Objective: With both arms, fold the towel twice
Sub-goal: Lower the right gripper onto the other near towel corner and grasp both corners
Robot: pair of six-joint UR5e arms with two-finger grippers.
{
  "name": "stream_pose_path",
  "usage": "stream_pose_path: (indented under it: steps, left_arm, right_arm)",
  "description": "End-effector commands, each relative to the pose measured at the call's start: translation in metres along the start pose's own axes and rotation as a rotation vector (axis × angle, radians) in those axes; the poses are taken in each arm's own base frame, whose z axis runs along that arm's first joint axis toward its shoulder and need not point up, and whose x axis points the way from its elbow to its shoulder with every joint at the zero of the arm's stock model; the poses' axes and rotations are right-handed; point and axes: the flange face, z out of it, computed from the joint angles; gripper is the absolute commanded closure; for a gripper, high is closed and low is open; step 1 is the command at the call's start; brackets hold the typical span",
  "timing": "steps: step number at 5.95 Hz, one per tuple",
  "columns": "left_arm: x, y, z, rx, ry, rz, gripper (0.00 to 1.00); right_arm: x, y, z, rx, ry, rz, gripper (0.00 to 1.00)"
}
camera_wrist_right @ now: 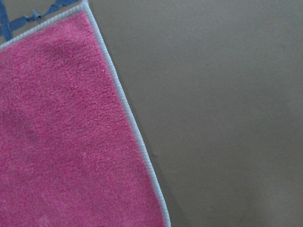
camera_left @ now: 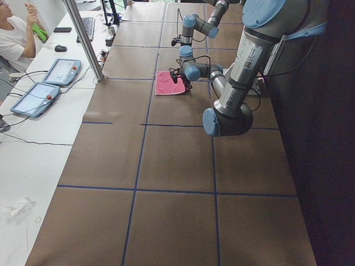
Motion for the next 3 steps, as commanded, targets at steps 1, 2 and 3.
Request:
stream_pose_path:
  steps: [1,2,3]
  left_arm:
    - [0.0001,0.0001,-0.0001,0.0,0.001,0.002,0.96]
    - [0.0001,0.0001,-0.0002,0.0,0.002,0.001,0.96]
    - [0.0001,0.0001,-0.0002,0.0,0.002,0.001,0.96]
  right_arm:
    - [-0.0032,0.0159,0.0167,0.023,0.021,0.004,0.15]
    - [-0.0014,0.0147,0.0174,0.024,0.023,0.012,0.36]
    - [0.0032,0.0144,0.0208,0.025,0.032,0.011,0.5]
